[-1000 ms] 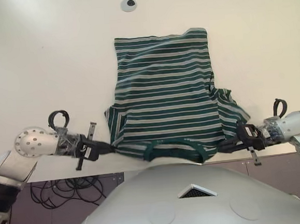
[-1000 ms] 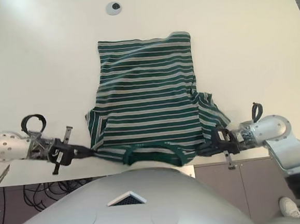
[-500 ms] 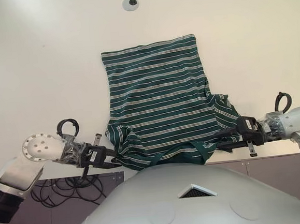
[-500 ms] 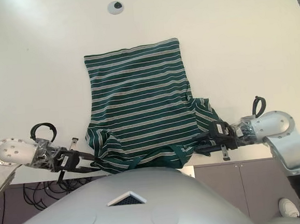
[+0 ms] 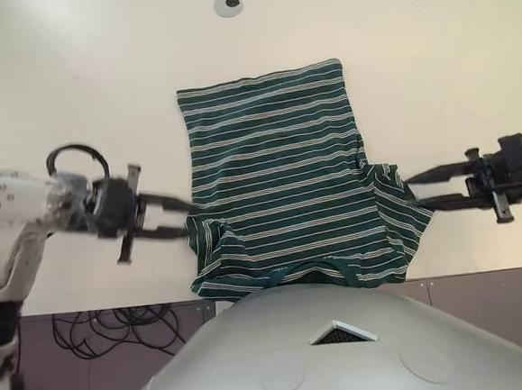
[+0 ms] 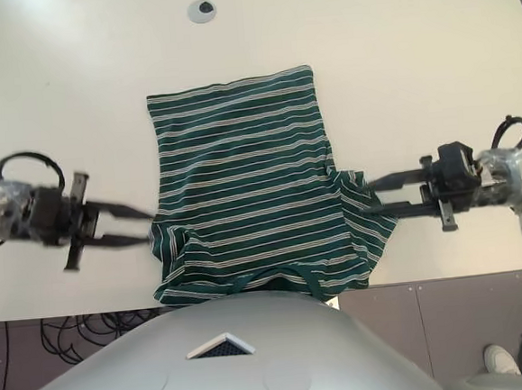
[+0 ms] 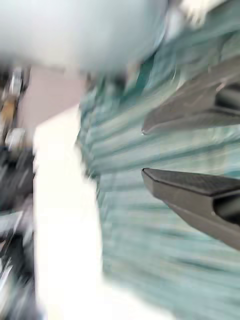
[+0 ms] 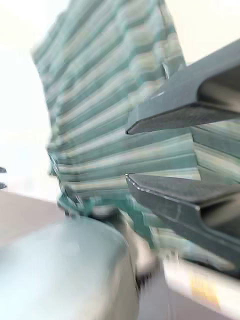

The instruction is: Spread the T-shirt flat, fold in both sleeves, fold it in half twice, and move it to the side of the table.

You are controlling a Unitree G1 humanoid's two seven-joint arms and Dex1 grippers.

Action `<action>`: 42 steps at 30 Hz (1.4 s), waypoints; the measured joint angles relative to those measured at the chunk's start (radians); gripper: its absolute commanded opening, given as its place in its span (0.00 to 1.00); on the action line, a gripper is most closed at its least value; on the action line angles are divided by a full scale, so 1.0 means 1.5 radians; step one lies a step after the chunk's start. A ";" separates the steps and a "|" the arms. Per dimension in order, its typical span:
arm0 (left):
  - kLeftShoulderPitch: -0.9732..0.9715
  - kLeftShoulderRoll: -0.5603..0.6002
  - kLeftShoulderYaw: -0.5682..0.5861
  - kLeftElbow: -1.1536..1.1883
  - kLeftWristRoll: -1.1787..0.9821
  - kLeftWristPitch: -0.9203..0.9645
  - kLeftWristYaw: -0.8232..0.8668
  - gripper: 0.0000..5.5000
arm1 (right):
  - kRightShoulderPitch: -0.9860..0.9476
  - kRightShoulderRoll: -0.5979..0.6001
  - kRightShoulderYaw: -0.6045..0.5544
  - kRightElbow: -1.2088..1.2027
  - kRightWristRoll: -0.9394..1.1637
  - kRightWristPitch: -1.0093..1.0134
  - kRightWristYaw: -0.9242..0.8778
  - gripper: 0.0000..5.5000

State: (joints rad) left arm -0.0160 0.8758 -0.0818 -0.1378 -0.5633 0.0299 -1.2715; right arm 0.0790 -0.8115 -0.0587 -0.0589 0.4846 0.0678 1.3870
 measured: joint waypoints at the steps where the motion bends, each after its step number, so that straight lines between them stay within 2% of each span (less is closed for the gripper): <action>1: -0.033 -0.034 -0.017 0.053 0.061 -0.026 0.043 0.22 | -0.037 0.038 0.027 0.051 -0.062 -0.038 -0.054 0.26; 4: -0.090 -0.107 -0.088 0.224 0.232 -0.109 0.126 0.22 | -0.136 0.138 0.109 0.193 -0.203 -0.107 -0.173 0.26; 8: -0.180 -0.149 -0.152 0.430 0.383 -0.263 0.231 0.22 | -0.213 0.217 0.175 0.299 -0.328 -0.126 -0.311 0.26; 13: -0.307 -0.156 -0.202 0.617 0.516 -0.348 0.373 0.22 | -0.308 0.229 0.212 0.426 -0.396 -0.164 -0.415 0.26; 17: -0.406 -0.183 -0.253 0.771 0.635 -0.395 0.533 0.22 | -0.396 0.279 0.239 0.562 -0.437 -0.198 -0.503 0.26; 19: -0.431 -0.203 -0.259 0.815 0.663 -0.431 0.593 0.22 | -0.444 0.304 0.246 0.629 -0.457 -0.213 -0.547 0.26; 23: -0.443 -0.219 -0.255 0.861 0.677 -0.489 0.643 0.22 | -0.495 0.327 0.241 0.728 -0.461 -0.253 -0.601 0.26; 25: -0.444 -0.218 -0.216 0.868 0.651 -0.509 0.660 0.22 | -0.495 0.324 0.225 0.741 -0.457 -0.293 -0.595 0.26; 27: -0.450 -0.218 -0.155 0.860 0.573 -0.538 0.631 0.22 | -0.483 0.320 0.212 0.731 -0.439 -0.345 -0.559 0.26; 29: -0.455 -0.218 -0.100 0.824 0.479 -0.556 0.550 0.22 | -0.465 0.314 0.194 0.688 -0.403 -0.392 -0.509 0.26; 32: -0.424 -0.213 -0.041 0.738 0.346 -0.531 0.406 0.22 | -0.419 0.264 0.166 0.586 -0.348 -0.424 -0.431 0.26; 35: -0.344 -0.190 -0.017 0.647 0.258 -0.480 0.282 0.22 | -0.333 0.214 0.149 0.474 -0.315 -0.410 -0.379 0.26; 38: -0.194 -0.145 -0.023 0.514 0.191 -0.392 0.140 0.22 | -0.211 0.165 0.144 0.306 -0.247 -0.358 -0.309 0.26; 42: -0.060 -0.116 -0.026 0.423 0.180 -0.336 0.083 0.22 | -0.099 0.110 0.135 0.197 -0.239 -0.299 -0.285 0.26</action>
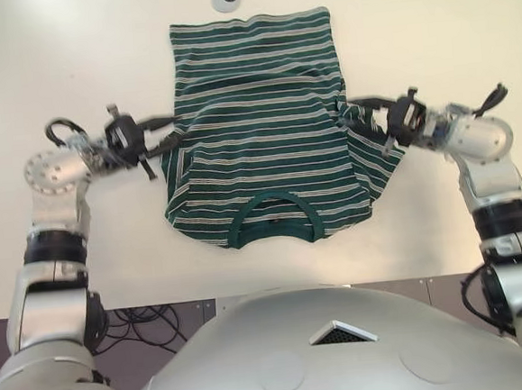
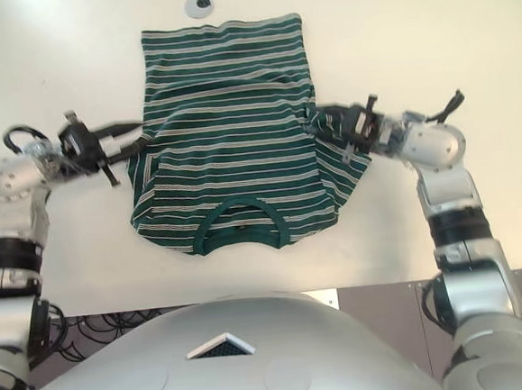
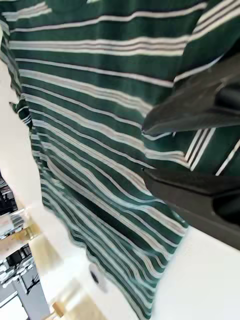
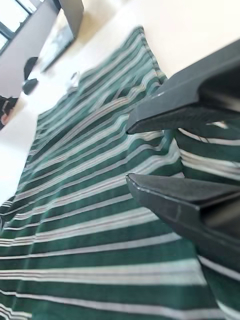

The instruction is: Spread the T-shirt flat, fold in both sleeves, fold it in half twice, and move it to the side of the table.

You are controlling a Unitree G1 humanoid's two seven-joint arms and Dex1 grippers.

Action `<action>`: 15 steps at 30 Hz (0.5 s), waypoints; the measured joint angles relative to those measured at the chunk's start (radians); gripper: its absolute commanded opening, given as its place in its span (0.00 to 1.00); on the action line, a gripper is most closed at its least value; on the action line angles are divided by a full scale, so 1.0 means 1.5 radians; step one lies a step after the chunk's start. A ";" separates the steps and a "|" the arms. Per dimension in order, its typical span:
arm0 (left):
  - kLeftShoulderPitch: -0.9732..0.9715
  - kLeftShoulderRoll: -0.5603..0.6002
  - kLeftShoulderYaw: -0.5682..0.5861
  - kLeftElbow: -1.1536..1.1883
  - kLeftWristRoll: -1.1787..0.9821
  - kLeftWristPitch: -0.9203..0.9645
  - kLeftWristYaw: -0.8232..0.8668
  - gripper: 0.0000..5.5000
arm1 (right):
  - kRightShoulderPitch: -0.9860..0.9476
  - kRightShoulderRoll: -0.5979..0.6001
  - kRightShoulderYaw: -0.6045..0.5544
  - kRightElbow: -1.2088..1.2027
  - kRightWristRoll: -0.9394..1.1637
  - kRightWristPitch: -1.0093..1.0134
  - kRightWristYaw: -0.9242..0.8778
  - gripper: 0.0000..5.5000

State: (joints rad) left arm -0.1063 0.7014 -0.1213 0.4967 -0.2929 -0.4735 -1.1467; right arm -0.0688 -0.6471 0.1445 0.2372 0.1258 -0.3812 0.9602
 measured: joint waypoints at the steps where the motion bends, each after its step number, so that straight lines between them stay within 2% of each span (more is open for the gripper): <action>1: 0.009 0.001 0.000 -0.001 0.005 0.007 -0.001 0.22 | 0.010 -0.002 -0.014 -0.006 -0.001 0.009 -0.002 0.26; 7: -0.017 0.006 -0.009 0.069 0.098 -0.035 0.033 0.22 | 0.037 -0.046 -0.004 0.017 -0.051 0.021 0.012 0.26; 12: -0.108 0.008 -0.049 0.197 0.221 -0.107 0.161 0.22 | 0.024 -0.055 0.007 0.054 -0.085 -0.012 0.002 0.26; 15: -0.127 0.020 -0.056 0.239 0.236 -0.132 0.178 0.22 | -0.015 -0.080 0.021 0.112 -0.124 -0.036 -0.024 0.26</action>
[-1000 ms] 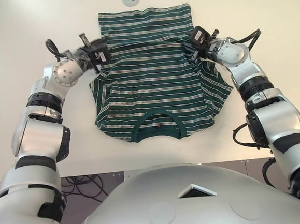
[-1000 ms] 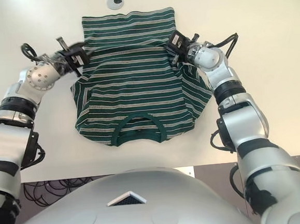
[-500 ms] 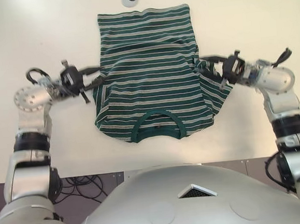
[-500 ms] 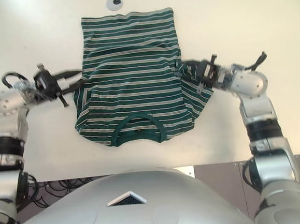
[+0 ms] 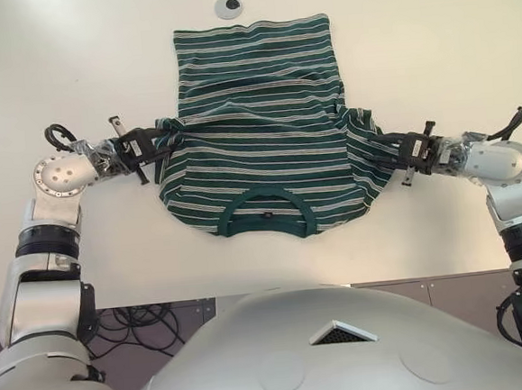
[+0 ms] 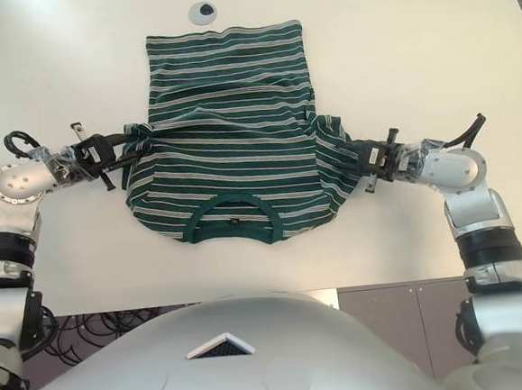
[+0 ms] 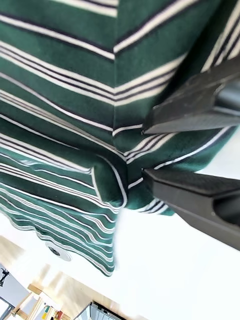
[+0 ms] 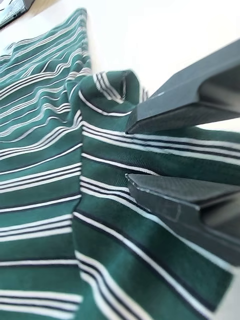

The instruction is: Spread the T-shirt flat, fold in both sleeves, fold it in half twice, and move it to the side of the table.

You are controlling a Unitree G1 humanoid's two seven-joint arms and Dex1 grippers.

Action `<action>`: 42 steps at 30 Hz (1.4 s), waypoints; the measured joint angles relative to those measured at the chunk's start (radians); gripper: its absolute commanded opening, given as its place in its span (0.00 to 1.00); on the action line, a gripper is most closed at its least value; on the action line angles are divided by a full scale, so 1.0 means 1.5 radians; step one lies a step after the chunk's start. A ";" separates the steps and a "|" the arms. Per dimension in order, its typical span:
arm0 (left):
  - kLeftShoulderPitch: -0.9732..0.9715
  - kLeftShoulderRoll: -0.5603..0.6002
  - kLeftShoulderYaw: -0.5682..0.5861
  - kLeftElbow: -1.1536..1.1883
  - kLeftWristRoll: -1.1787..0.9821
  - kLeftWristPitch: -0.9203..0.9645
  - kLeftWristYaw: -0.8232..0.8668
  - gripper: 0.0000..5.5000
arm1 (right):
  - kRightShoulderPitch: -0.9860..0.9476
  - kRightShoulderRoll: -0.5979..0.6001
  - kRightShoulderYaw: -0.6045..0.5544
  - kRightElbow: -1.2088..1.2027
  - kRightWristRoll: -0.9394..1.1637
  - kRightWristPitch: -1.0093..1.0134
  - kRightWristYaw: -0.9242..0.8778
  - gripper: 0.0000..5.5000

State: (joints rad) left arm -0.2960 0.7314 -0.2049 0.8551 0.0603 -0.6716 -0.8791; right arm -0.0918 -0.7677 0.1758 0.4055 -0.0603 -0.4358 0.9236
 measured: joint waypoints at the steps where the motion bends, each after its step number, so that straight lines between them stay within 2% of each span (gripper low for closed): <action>1: 0.001 0.006 0.000 0.004 0.000 -0.007 -0.002 0.22 | -0.011 -0.001 0.003 0.017 -0.008 -0.010 -0.009 0.26; 5: 0.050 0.040 0.008 -0.039 -0.068 -0.003 -0.088 0.22 | -0.025 -0.018 0.012 0.043 -0.007 -0.026 -0.014 0.26; 10: 0.142 0.080 0.016 -0.150 -0.174 0.059 -0.207 0.22 | 0.029 -0.047 0.010 -0.001 0.075 -0.017 0.059 0.26; 16: 0.143 0.078 0.023 -0.140 -0.187 0.067 -0.224 0.22 | 0.058 -0.050 0.011 -0.033 0.103 -0.010 0.082 0.26; 20: 0.159 0.078 0.038 -0.132 -0.221 0.073 -0.273 0.22 | 0.081 -0.051 0.001 -0.053 0.122 0.001 0.095 0.26; 24: 0.209 0.065 0.087 -0.166 -0.318 0.157 -0.347 0.22 | 0.119 -0.052 -0.020 -0.104 0.164 0.030 0.123 0.26; 31: 0.308 0.058 0.201 -0.224 -0.423 0.289 -0.375 0.22 | 0.140 -0.047 -0.037 -0.113 0.166 0.026 0.124 0.26; 34: 0.359 0.051 0.241 -0.237 -0.455 0.338 -0.390 0.29 | 0.140 -0.045 -0.037 -0.103 0.165 0.014 0.124 0.27; 37: 0.401 0.047 0.264 -0.246 -0.467 0.376 -0.404 0.37 | 0.141 -0.044 -0.036 -0.098 0.165 0.006 0.122 0.27; 42: 0.408 0.036 0.273 -0.249 -0.451 0.433 -0.363 0.37 | 0.144 -0.044 -0.036 -0.099 0.165 0.006 0.120 0.27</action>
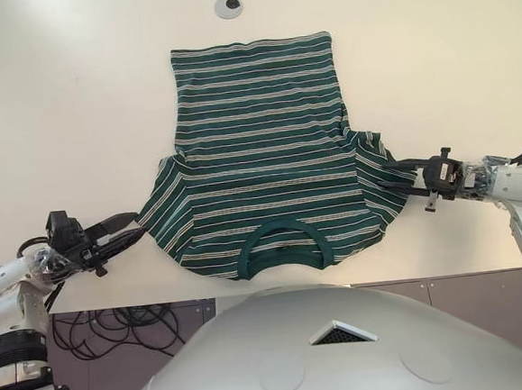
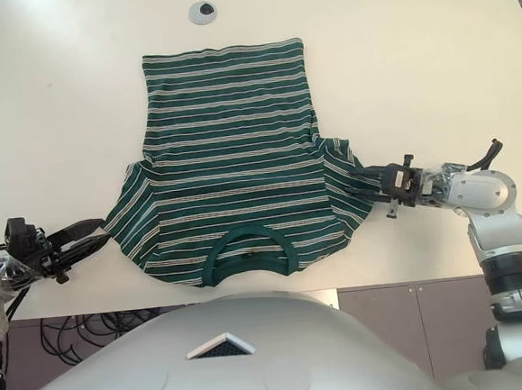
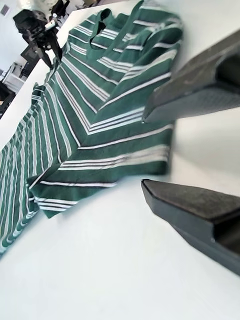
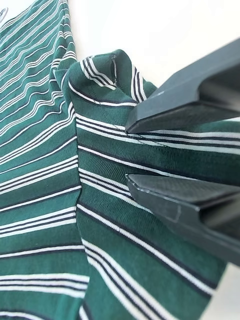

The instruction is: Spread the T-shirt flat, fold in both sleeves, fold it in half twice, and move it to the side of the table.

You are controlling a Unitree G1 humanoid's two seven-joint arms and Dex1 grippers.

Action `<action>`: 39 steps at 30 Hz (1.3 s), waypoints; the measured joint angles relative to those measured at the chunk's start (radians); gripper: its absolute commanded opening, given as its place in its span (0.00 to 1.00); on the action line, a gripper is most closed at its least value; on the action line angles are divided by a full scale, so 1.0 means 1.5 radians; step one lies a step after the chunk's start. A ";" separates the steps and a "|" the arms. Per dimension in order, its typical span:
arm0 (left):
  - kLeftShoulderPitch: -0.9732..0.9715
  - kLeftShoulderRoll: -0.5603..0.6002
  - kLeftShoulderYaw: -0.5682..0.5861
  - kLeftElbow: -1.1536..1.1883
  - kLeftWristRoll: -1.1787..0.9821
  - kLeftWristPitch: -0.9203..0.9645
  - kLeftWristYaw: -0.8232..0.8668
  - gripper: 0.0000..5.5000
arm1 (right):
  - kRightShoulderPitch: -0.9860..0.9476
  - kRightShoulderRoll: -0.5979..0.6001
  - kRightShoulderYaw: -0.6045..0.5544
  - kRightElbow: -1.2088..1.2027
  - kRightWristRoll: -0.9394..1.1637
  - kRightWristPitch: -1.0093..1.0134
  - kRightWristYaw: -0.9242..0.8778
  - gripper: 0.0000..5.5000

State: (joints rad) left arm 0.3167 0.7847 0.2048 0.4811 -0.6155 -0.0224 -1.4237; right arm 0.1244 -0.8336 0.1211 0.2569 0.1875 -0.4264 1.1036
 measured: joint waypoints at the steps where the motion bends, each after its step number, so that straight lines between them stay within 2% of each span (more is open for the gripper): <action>1: -0.006 -0.001 0.001 -0.002 0.003 0.010 0.007 0.37 | 0.000 0.000 0.000 0.000 0.000 0.001 0.000 0.27; 5: -0.010 -0.001 0.000 -0.017 0.006 0.041 0.012 0.37 | 0.000 0.000 0.000 -0.001 0.000 0.002 0.000 0.27; 18: 0.003 -0.006 -0.009 -0.055 0.044 0.061 0.000 0.01 | 0.005 0.000 0.000 -0.019 -0.001 0.023 -0.009 0.27; 26: -0.003 -0.009 -0.009 -0.067 0.056 0.074 0.004 0.01 | 0.005 0.000 0.000 -0.035 -0.001 0.043 -0.008 0.27; 31: -0.005 -0.009 0.014 -0.101 -0.002 0.158 -0.025 0.01 | 0.005 0.000 0.000 -0.050 -0.001 0.059 -0.005 0.27; 36: -0.009 -0.009 0.049 -0.199 -0.092 0.257 -0.052 0.01 | 0.006 0.000 0.000 -0.067 -0.001 0.078 -0.004 0.27; 39: -0.017 -0.021 0.040 -0.250 -0.112 0.294 -0.047 0.01 | 0.007 0.000 0.000 -0.075 -0.001 0.084 -0.004 0.27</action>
State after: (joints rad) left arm 0.2919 0.7527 0.2655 0.1068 -0.7835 0.4186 -1.4945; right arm 0.1344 -0.8333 0.1214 0.1443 0.1861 -0.3000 1.0974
